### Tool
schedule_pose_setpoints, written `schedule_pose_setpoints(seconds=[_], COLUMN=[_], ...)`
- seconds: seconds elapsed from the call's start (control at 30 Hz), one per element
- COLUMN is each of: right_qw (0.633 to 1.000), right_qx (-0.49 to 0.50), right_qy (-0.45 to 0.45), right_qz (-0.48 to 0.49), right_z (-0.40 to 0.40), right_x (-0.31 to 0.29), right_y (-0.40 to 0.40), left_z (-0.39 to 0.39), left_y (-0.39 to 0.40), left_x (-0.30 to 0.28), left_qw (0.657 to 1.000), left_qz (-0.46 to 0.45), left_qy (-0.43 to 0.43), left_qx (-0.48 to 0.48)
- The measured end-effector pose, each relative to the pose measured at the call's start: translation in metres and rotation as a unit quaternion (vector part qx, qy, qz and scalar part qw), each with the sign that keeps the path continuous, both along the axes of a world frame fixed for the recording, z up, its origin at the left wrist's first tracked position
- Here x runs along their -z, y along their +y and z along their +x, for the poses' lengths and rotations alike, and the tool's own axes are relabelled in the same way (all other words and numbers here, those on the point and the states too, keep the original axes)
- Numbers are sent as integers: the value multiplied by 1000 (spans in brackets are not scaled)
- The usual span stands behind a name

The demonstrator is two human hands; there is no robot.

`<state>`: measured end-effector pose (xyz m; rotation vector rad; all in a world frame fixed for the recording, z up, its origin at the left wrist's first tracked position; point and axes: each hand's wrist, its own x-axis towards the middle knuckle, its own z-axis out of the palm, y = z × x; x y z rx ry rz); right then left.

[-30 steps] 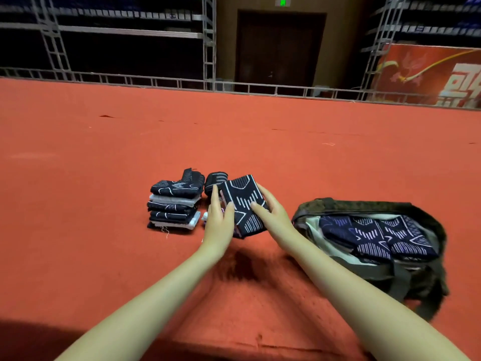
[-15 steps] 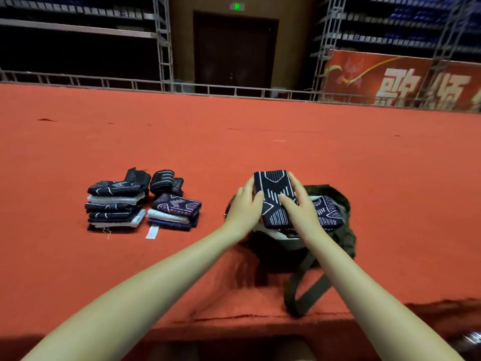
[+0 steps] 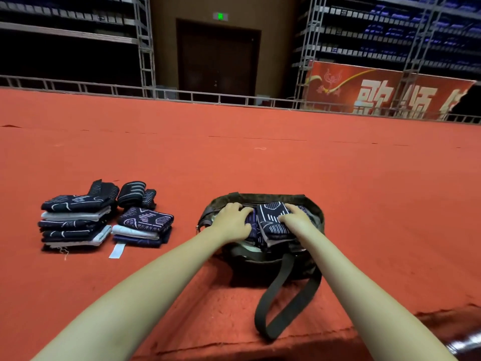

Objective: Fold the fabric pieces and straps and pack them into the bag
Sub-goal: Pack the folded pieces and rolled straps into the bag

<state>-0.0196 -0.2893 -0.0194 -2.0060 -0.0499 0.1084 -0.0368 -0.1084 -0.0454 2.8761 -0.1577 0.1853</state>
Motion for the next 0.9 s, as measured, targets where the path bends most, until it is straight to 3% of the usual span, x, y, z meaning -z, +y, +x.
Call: schedule_pose_setpoints(seconds=[0.17,0.33,0.6,0.77,0.9], right_qw=[997,985,958,914,922], right_qx=[17,13,44,41,-22], right_qy=[-22,-103,-142,-288,-240], right_qz=[72,-135,-245,-284,-302], right_z=[20,21,20,19,20], right_x=[5,44,47,62,68], right_y=[21,24,19,14,8], left_z=[6,13,20,15,8], left_y=[8,15,20,19,17], left_x=[15,20,20,28,29], left_qw=[998,994,989,991,985], left_qz=[-60,-105,-140,-124,-151], left_qy=[14,14,12,-21,-69], left_qx=[-15,-39,-53,-45,-43])
